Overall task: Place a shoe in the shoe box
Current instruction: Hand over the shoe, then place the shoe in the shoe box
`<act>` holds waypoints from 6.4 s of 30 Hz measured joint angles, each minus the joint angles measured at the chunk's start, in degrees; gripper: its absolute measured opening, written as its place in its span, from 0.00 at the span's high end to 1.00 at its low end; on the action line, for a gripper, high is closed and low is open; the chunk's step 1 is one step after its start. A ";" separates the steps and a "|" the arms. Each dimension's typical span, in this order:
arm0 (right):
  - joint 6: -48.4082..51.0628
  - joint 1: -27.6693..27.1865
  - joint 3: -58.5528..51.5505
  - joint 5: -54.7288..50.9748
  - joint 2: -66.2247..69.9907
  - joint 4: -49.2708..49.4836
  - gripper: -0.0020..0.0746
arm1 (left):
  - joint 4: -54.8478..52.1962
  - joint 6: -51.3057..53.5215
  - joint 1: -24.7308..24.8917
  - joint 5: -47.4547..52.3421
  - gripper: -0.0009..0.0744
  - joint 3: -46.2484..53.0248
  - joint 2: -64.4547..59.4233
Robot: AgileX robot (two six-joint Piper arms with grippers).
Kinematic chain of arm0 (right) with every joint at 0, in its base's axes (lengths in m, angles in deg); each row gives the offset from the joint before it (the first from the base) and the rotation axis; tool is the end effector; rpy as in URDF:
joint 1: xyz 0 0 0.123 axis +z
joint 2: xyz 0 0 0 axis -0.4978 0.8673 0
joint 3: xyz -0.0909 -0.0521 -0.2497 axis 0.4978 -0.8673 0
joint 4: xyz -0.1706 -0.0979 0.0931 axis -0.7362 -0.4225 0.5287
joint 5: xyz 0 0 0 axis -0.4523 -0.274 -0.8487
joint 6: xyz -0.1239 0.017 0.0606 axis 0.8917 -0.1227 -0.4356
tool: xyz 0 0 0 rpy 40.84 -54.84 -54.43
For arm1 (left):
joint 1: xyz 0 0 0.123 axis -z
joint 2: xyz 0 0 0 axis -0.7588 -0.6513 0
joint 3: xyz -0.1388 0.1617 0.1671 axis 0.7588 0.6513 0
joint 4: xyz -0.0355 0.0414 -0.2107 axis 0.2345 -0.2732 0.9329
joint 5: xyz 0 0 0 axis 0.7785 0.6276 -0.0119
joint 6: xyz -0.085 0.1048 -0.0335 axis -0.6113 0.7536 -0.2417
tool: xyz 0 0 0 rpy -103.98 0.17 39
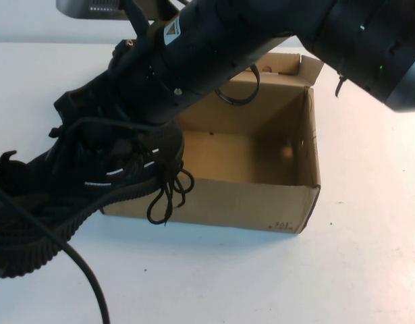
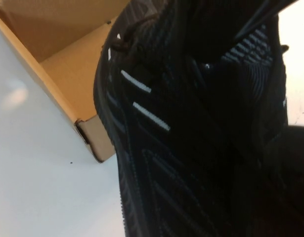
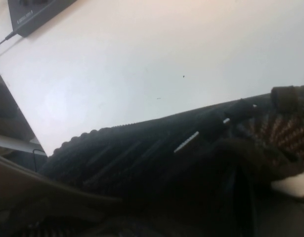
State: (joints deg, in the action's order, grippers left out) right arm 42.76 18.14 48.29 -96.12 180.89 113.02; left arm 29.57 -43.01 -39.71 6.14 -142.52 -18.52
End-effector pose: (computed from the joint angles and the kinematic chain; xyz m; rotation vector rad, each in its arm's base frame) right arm 0.2318 0.3319 0.3608 -0.9030 2.3344 0.9289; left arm 0.1342 -0.0801 0.3317 1.0030 2.0610 -0.2912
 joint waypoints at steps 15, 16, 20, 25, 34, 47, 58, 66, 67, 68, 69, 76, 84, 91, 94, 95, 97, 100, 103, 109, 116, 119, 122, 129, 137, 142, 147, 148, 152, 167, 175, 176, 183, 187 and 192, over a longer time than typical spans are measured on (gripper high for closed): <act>7.77 0.00 0.36 -0.52 -0.21 2.18 0.54 | -1.05 -0.16 0.00 1.97 0.94 0.00 -0.32; 8.96 0.00 0.36 -0.52 -0.21 2.79 0.46 | -1.16 -0.16 0.00 1.97 0.94 0.00 -0.32; 16.44 0.00 0.36 -0.52 -0.49 5.27 0.33 | -1.18 -0.04 0.00 1.87 0.94 0.00 -0.32; 26.50 0.00 0.36 -1.09 -2.03 5.33 0.30 | -1.28 1.98 0.00 1.87 0.94 0.00 -0.32; 34.56 -2.07 0.45 -2.34 -8.25 -1.97 0.30 | 2.76 8.38 0.00 2.31 0.94 -3.84 -0.32; 50.55 -4.17 0.45 -9.53 -12.61 -3.44 0.30 | 10.01 15.01 0.00 7.78 0.94 -12.19 -0.32; 50.34 -4.17 -2.93 -9.53 -15.31 -2.57 0.38 | 10.94 16.72 0.00 12.23 0.94 -12.47 -0.32; 54.84 -4.17 -13.74 -9.53 -21.88 -3.54 0.45 | 10.94 17.06 0.00 12.23 0.94 -12.47 -0.32; 57.23 -4.17 -14.49 -9.53 -22.54 -3.40 0.45 | 11.09 17.06 0.00 12.23 0.94 -12.47 -0.32; 60.03 -4.17 -15.29 -9.53 -23.07 -3.40 0.45 | 11.11 17.21 0.00 12.23 0.94 -12.47 -0.32; 61.90 -4.17 -15.98 -9.53 -23.40 -3.53 0.45 | 11.22 17.34 0.00 12.23 0.94 -12.47 -0.32; 64.08 -4.17 -17.88 -7.33 -23.63 -5.84 0.36 | 12.25 17.69 0.00 12.37 0.94 -12.47 -0.32; 64.34 -4.17 -17.88 -6.50 -23.40 -4.19 0.30 | 14.81 19.01 0.00 12.41 0.94 -12.47 -0.32; 61.06 -4.17 -17.88 -5.54 -23.40 -3.97 0.11 | 15.27 19.13 0.00 12.41 0.94 -12.47 -0.32; 60.93 -3.81 -17.88 -6.72 -23.30 -3.85 0.08 | 15.39 19.35 0.00 12.41 0.94 -12.47 -0.32; 60.83 -3.69 -17.88 -6.84 -23.30 -3.85 0.08 | 15.66 19.49 0.00 12.41 0.94 -12.47 -0.32; 60.83 -3.58 -17.88 -7.08 -23.30 -3.57 0.08 | 16.15 20.12 0.00 12.41 0.94 -12.47 -0.32; 61.04 -3.58 -17.88 -7.17 -22.94 -3.32 0.09 | 16.77 20.91 0.00 12.41 0.94 -12.47 -0.32; 61.40 -3.58 -17.88 -6.86 -22.39 -2.19 0.13 | 16.89 21.48 0.00 12.41 0.94 -12.47 -0.32; 61.87 -3.58 -17.88 -5.36 -22.28 -0.94 0.24 | 17.36 21.84 0.00 12.41 0.94 -12.47 -0.32; 65.40 -3.58 -17.88 -5.47 -20.31 5.84 0.27 | 17.36 21.95 0.00 12.67 0.95 -12.47 -0.32; 65.77 -3.58 -17.88 -6.13 -19.29 6.87 0.27 | 17.36 21.95 0.00 12.91 0.95 -12.47 -0.32; 65.82 -3.58 -17.88 -7.30 -18.87 7.09 0.32 | 17.16 22.17 0.00 13.01 0.95 -12.47 -0.32; 65.82 -3.58 -17.88 -7.64 -18.87 7.37 0.74 | 17.11 22.82 0.00 13.01 0.95 -12.47 -0.32; 65.91 -3.58 -17.88 -8.10 -18.87 7.37 0.95 | 17.11 22.76 0.00 13.01 0.95 -12.47 -0.32; 65.91 -3.58 -17.88 -8.67 -18.74 7.37 0.95 | 18.30 19.33 0.00 12.44 0.79 -12.47 -0.32; 64.59 -3.58 -18.00 -9.08 -18.39 5.96 0.95 | 19.23 13.92 0.00 11.41 0.29 -12.47 -0.21; 63.80 -3.58 -18.00 -8.97 -18.39 5.24 0.95 | 19.26 12.97 0.00 11.12 0.21 -12.47 -0.21; 58.19 -3.58 -18.00 -5.71 -18.39 0.37 0.95 | 19.36 10.24 0.00 8.65 0.10 -12.47 0.02; 42.81 -3.56 -18.00 11.02 -15.31 -29.79 0.95 | 2.91 -8.42 0.00 4.50 0.18 -12.61 4.12; 43.85 -5.62 -18.11 19.49 -8.13 -36.54 0.95 | -1.71 -13.71 0.00 7.74 0.69 -12.61 4.12; 43.97 -6.25 -17.82 20.06 -6.93 -36.67 0.95 | -1.94 -13.82 0.00 8.02 0.76 -12.61 4.12; 44.39 -10.31 -11.58 20.51 1.44 -36.39 0.95 | -2.80 -14.90 0.00 8.47 0.96 -12.61 4.12; 44.39 -10.84 -10.06 21.25 4.83 -35.50 0.95 | -2.80 -15.22 0.00 8.70 0.97 -12.61 4.12; 44.39 -10.84 -9.92 23.72 8.34 -34.72 0.95 | -2.80 -15.44 0.00 8.82 0.97 -12.61 4.12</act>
State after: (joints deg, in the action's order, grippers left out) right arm 87.15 7.31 38.37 -72.40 189.23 78.29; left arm 26.77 -58.45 -39.71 14.95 -155.13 -14.40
